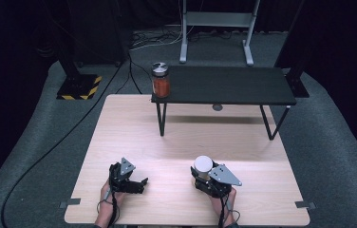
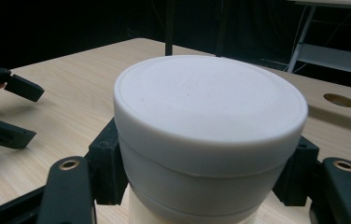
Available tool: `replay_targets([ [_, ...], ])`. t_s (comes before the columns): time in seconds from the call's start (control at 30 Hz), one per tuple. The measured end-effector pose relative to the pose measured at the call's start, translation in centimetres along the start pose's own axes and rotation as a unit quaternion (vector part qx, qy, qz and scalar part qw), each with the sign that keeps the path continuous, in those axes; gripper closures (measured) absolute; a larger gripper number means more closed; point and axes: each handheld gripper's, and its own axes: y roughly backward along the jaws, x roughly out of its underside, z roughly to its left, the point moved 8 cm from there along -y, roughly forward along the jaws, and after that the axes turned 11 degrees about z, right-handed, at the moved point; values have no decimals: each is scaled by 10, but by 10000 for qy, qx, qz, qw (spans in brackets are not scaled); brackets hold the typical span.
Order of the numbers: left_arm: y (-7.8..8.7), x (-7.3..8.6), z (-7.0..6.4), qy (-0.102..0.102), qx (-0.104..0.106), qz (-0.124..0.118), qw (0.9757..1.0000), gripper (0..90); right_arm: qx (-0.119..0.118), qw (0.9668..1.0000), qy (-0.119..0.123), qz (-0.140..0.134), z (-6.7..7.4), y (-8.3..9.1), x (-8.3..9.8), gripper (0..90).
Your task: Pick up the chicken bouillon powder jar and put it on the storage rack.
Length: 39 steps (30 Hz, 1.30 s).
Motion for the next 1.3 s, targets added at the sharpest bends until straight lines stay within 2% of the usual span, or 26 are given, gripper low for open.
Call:
replay_targets([
  [0.37, 0, 0, -2, -36, -79, 5, 10000, 12, -16, 9999, -126, 11, -3, 2, 0, 332],
  [0.7, 0, 0, -3, -27, -100, 4, 9999, 12, 60, 9998, -188, -85, -10, 12, -6, 332],
  [1.3, 0, 0, -5, -43, -199, -7, 9998, 7, 445, 9986, -269, -79, -29, 31, -15, 332],
])
